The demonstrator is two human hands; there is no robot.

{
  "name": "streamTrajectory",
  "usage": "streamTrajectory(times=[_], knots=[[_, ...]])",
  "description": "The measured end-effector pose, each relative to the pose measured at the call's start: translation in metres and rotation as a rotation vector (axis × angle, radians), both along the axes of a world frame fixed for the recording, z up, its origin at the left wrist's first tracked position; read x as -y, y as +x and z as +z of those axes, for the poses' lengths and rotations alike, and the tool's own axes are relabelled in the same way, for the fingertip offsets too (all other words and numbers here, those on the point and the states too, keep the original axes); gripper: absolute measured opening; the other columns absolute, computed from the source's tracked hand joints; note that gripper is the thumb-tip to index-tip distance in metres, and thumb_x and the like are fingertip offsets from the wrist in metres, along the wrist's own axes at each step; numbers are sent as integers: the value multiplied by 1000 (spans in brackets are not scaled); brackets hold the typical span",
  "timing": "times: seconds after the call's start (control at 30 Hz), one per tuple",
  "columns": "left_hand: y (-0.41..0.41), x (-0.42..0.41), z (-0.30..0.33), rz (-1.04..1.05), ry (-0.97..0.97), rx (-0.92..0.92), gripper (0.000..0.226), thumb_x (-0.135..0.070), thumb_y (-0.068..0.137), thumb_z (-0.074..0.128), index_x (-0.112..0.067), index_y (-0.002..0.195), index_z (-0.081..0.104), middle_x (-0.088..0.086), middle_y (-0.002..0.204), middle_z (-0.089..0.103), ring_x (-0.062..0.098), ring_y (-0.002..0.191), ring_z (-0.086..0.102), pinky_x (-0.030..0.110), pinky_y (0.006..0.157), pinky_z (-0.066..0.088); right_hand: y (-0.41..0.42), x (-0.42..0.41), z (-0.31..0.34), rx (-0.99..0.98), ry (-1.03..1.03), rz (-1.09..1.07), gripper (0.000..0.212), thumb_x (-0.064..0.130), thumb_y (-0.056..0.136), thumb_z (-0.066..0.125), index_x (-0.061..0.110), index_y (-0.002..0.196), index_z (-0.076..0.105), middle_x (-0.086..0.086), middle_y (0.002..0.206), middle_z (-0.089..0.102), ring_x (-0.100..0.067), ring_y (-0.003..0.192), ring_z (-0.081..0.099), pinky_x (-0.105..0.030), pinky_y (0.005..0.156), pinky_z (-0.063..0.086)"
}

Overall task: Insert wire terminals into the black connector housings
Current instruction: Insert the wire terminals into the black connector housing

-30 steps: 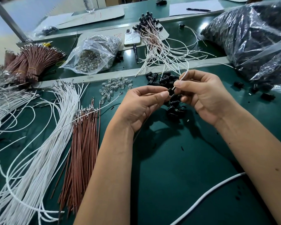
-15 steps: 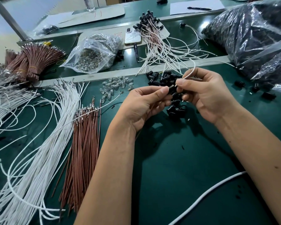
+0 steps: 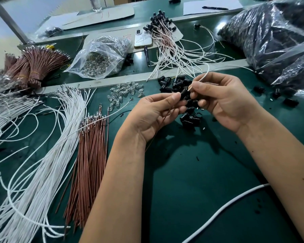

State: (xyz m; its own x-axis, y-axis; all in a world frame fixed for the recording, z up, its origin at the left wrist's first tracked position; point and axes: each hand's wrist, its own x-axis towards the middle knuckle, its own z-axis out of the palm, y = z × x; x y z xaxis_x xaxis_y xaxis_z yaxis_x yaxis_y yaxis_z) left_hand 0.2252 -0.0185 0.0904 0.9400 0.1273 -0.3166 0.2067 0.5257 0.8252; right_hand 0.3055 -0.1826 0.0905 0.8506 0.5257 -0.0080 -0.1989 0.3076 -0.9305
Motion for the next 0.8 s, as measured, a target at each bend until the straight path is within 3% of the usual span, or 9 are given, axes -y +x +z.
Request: streamTrajectory(times=[0.27,0.37,0.47,0.63,0.8], knots=[[0,0,-1,3,65,19,5,-9,68,75,-9,71,79,14,77,75,17,64,73,16,56,57,1,-2,-3,179,-129,-120,8,1,84,78,6,84,72,-4,67,69,-13,61,63,-19,49,47],[0,0,-2,34,151,33,6,-7,76,77,-11,73,80,13,79,76,17,66,73,15,57,56,2,-2,-6,106,-95,-103,8,1,83,78,6,82,72,-3,67,69,-11,59,62,-19,50,48],[0,1,-2,54,225,63,13,-5,82,76,-13,72,80,13,80,76,18,67,73,16,59,56,1,-4,-9,183,-180,-169,11,-1,86,78,6,81,72,-2,64,68,-11,56,61,-19,50,48],[1,3,1,76,195,58,8,-8,80,77,-12,74,79,13,79,76,16,65,72,16,56,55,1,-5,-9,44,-68,-136,9,-2,86,76,5,82,71,0,66,69,-10,56,60,-17,50,47],[1,2,0,60,186,24,17,-6,85,75,-11,70,79,13,78,76,16,64,72,15,56,55,1,-4,-10,148,-148,-155,8,2,88,77,7,84,73,2,65,68,-10,58,60,-19,48,48]])
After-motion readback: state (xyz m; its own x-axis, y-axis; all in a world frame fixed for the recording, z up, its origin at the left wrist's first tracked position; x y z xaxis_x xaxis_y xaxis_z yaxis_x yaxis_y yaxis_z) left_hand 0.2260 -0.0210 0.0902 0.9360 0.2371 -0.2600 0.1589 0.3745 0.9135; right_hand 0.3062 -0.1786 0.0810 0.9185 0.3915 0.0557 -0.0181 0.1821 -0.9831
